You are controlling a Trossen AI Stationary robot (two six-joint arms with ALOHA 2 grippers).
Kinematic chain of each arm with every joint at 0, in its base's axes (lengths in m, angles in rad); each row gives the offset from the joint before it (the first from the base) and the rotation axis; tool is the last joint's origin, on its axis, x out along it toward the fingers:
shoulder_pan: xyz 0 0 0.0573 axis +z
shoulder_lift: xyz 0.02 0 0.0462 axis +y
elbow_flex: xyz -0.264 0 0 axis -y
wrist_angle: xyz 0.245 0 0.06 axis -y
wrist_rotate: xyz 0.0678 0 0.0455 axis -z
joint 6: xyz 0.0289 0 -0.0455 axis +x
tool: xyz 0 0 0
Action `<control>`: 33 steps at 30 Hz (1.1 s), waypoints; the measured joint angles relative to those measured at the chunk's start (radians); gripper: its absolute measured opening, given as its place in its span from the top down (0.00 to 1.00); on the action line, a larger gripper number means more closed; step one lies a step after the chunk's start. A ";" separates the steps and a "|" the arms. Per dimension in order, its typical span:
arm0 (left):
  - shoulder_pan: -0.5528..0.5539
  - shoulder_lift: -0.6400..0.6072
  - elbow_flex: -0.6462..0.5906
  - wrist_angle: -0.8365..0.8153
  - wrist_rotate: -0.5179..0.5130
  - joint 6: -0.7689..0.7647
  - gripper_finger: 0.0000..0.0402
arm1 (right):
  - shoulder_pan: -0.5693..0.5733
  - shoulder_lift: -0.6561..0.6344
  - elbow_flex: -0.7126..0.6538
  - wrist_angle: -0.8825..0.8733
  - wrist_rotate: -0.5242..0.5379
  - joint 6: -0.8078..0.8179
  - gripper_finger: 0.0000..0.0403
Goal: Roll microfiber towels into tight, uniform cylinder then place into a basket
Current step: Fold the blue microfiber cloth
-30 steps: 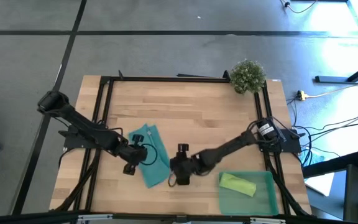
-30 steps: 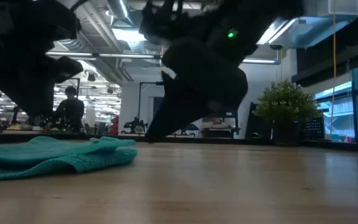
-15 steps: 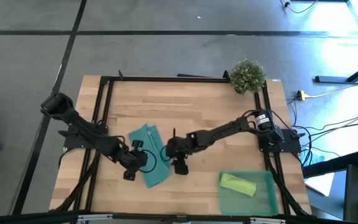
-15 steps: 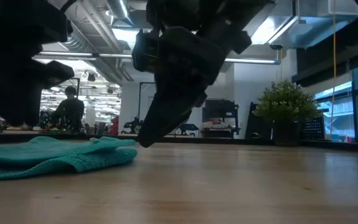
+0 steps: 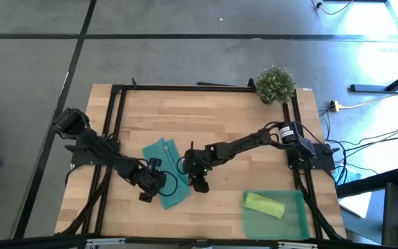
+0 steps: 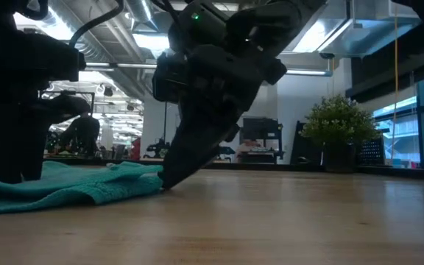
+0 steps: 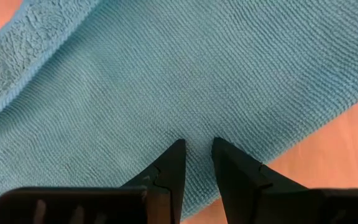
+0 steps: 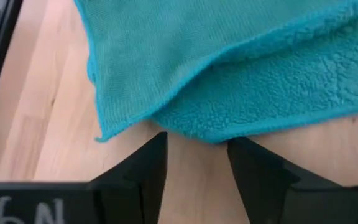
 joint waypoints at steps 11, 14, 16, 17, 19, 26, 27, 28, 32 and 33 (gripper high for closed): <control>0.005 0.002 -0.002 -0.001 0.004 0.008 0.80 | -0.005 0.003 -0.001 0.056 -0.162 -0.060 0.57; 0.004 0.002 -0.003 -0.003 -0.008 0.007 0.80 | -0.005 0.003 -0.001 0.056 -0.186 -0.060 0.57; 0.006 0.003 -0.003 0.000 -0.029 0.007 0.80 | -0.005 0.003 -0.001 0.062 -0.206 -0.062 0.57; 0.009 0.003 -0.003 0.001 -0.037 0.006 0.80 | -0.005 0.003 -0.001 0.066 -0.213 -0.064 0.57; 0.014 0.003 -0.004 0.000 -0.044 0.002 0.80 | -0.002 0.004 -0.001 0.088 -0.200 -0.064 0.57; 0.023 0.003 -0.004 0.002 -0.041 0.005 0.80 | -0.002 0.055 -0.001 0.152 -0.186 -0.037 0.57; 0.024 0.003 -0.004 0.001 -0.041 0.005 0.80 | -0.002 0.061 -0.001 0.160 -0.193 -0.037 0.57; 0.025 0.003 -0.004 0.001 -0.039 0.005 0.80 | -0.001 0.065 0.000 0.164 -0.208 -0.041 0.57; 0.030 0.003 -0.004 0.001 -0.040 0.007 0.80 | 0.004 0.070 0.000 0.170 -0.283 -0.062 0.57; 0.032 0.003 -0.004 0.001 -0.040 0.007 0.80 | 0.008 0.071 0.000 0.171 -0.316 -0.062 0.57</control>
